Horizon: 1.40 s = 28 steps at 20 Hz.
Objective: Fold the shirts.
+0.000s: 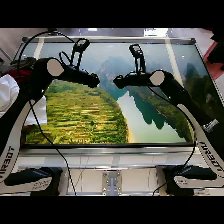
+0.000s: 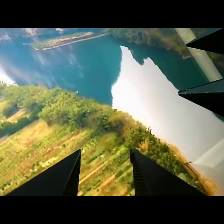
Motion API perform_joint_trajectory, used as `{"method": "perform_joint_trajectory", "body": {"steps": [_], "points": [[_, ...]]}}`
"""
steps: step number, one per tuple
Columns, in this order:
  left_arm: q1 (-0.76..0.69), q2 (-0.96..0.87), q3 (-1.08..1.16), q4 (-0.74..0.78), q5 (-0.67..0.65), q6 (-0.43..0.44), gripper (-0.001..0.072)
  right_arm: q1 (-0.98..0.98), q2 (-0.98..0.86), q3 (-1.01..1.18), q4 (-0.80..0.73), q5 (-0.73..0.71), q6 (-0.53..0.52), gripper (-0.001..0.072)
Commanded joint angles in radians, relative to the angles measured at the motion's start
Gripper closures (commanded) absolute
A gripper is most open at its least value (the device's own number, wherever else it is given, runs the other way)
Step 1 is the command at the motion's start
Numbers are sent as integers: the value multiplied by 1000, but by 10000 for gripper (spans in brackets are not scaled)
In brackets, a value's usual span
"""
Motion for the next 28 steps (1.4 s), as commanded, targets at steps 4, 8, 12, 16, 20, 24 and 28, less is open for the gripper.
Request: {"method": "perform_joint_trajectory", "body": {"steps": [4,8,12,16,20,24,28], "points": [[-1,0,0,0,0,0,366,1,-1,0,0,0,0,126],[-1,0,0,0,0,0,366,1,-1,0,0,0,0,126],[-1,0,0,0,0,0,366,1,-1,0,0,-4,0,126],[-1,0,0,0,0,0,366,1,-1,0,0,-63,1,126],[-1,0,0,0,17,-5,366,1,-1,0,0,-64,1,126],[-2,0,3,273,98,-26,338,1,-1,0,4,-65,1,127],[51,0,27,1263,5,-365,338,1,-1,0,-6,-53,0,126]]}}
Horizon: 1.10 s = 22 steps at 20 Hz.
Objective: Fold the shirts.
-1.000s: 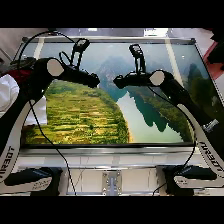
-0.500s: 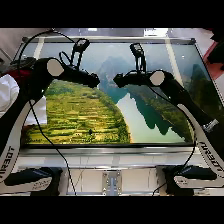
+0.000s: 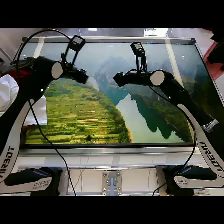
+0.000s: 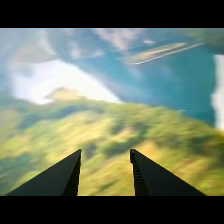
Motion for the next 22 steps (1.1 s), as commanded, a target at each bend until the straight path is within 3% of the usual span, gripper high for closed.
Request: {"method": "perform_joint_trajectory", "body": {"steps": [1,2,4,7,8,9,12,14,16,18,20,22], "points": [[95,0,24,845,-115,-360,338,1,-1,0,-18,13,0,127],[173,0,32,898,-158,-454,338,1,-1,0,-29,16,0,126],[392,0,36,839,-175,-577,340,1,-1,0,-41,19,0,126],[715,-1,36,587,-58,-607,334,1,-1,0,-42,21,0,126],[821,-3,36,447,22,-573,294,1,-1,0,-41,21,0,126],[910,-8,37,296,87,-504,202,1,-1,0,-41,21,0,125],[1115,-66,40,-176,142,-236,187,1,-1,0,-42,21,29,123],[1167,-121,40,-381,103,-63,188,1,-1,0,-46,21,61,123],[1161,-194,40,-428,36,18,158,0,-1,0,-50,21,63,123],[1137,-266,40,-425,3,20,141,0,-1,0,-74,23,103,123],[1107,-314,40,-420,29,19,53,0,-1,0,-114,42,141,123],[1075,-334,40,-417,93,19,47,0,-1,0,-139,69,169,123]]}}
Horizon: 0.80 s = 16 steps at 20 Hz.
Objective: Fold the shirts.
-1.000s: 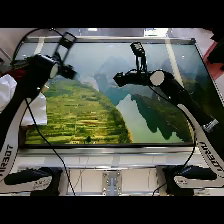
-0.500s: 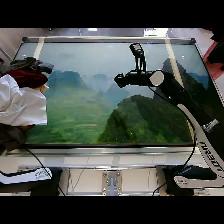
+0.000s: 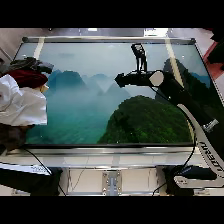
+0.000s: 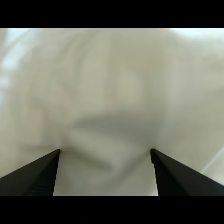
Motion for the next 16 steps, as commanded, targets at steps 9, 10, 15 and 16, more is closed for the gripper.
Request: {"method": "perform_joint_trajectory", "body": {"steps": [9,10,15,16], "points": [[-84,-79,1,-28,135,43,694,0,-1,0,-50,27,68,125],[-84,-79,5,-47,111,43,694,0,-1,0,-53,20,68,125],[-105,-42,145,-393,-142,164,695,-9,9,26,-174,-46,68,126],[-126,-12,184,-522,-204,231,695,-21,19,42,-191,-40,68,126]]}}
